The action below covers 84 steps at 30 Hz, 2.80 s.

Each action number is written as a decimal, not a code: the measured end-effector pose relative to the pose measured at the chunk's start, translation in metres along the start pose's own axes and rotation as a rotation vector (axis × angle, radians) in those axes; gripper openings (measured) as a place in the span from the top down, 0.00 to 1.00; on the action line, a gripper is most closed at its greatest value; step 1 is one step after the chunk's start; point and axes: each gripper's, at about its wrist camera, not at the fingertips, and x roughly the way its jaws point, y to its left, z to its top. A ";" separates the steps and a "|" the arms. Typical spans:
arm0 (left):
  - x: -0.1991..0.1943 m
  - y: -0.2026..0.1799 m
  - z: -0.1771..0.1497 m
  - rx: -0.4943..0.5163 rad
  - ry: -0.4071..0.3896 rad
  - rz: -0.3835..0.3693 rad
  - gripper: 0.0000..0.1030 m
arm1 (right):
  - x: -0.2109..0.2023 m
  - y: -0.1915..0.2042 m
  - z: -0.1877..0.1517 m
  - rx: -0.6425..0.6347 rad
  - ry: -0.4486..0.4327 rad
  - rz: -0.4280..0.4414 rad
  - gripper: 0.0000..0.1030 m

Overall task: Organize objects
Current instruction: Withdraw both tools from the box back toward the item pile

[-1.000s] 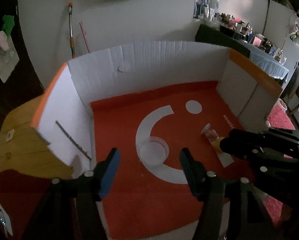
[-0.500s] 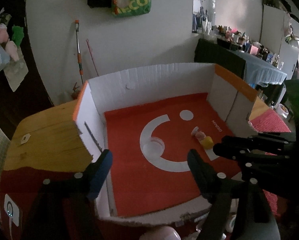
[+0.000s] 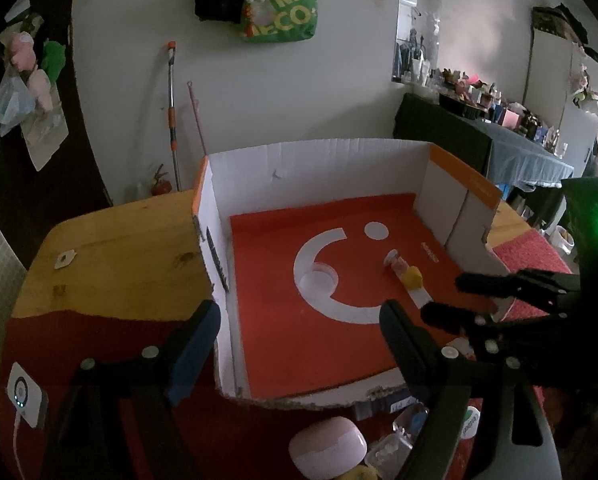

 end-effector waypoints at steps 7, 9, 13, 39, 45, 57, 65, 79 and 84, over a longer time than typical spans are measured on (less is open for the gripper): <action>-0.003 0.001 -0.009 -0.004 0.001 -0.007 0.19 | -0.010 0.009 -0.004 -0.010 -0.021 -0.001 0.29; -0.006 0.001 -0.012 0.002 -0.004 0.000 0.17 | -0.013 0.011 -0.006 -0.015 -0.032 -0.005 0.27; -0.010 0.000 -0.017 0.011 -0.018 0.022 0.06 | -0.020 0.016 -0.011 -0.024 -0.047 -0.004 0.19; -0.042 -0.009 -0.044 0.053 -0.075 0.103 0.00 | -0.082 0.036 -0.051 -0.045 -0.249 -0.069 0.00; -0.054 -0.016 -0.051 0.054 -0.100 0.096 0.00 | -0.092 0.049 -0.066 -0.089 -0.314 -0.139 0.00; -0.073 -0.020 -0.072 0.024 -0.175 0.113 0.00 | -0.111 0.071 -0.095 -0.146 -0.447 -0.261 0.00; -0.075 -0.025 -0.090 0.041 -0.181 0.109 0.00 | -0.107 0.078 -0.108 -0.155 -0.455 -0.270 0.00; -0.062 -0.024 -0.117 0.048 -0.119 0.072 0.00 | -0.089 0.076 -0.131 -0.132 -0.384 -0.250 0.02; -0.053 -0.023 -0.123 0.042 -0.089 0.063 0.00 | -0.083 0.067 -0.133 -0.095 -0.348 -0.232 0.15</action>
